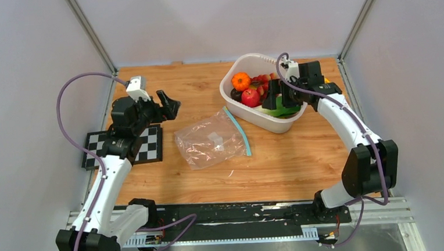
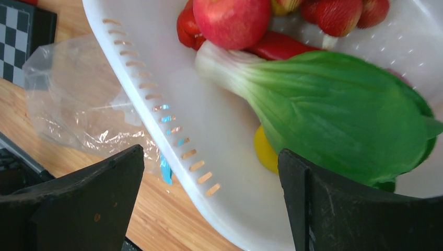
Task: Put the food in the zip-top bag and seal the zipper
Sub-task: Move the bin to the center of the board.
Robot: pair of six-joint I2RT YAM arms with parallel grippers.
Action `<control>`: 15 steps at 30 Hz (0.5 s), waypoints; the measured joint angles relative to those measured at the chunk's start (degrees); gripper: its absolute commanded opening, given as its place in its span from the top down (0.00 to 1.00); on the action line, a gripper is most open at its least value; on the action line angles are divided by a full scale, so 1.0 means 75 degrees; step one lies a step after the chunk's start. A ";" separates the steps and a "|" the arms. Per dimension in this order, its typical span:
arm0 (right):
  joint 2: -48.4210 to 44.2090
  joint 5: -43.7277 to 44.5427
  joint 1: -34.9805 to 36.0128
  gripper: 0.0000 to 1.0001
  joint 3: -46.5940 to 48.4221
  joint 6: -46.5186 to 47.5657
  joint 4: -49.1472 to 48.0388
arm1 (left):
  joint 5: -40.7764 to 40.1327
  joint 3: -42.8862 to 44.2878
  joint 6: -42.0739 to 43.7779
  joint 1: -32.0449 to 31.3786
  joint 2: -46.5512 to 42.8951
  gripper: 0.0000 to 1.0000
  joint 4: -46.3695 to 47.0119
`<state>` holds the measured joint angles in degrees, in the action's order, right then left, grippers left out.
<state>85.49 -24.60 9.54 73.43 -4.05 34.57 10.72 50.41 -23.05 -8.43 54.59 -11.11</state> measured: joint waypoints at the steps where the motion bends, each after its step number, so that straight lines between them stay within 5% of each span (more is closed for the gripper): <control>1: 0.0000 -0.0020 0.0023 0.00 -0.0082 0.0015 0.0050 | 0.0195 -0.0017 -0.0003 0.0000 0.0006 0.00 0.0058; 9: -0.0256 -0.0114 0.0125 0.00 -0.1440 0.0102 -0.0221 | 0.1189 -0.0309 -0.0006 0.0000 0.0286 0.00 0.0268; 15: -0.1988 0.0268 0.0137 0.00 -0.2728 -0.0058 0.0111 | 0.1448 -0.0475 0.0026 0.0000 0.0335 0.00 0.0265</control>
<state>70.59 -22.59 10.57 52.97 -4.49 35.40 21.58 46.85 -22.85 -8.43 57.10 -9.13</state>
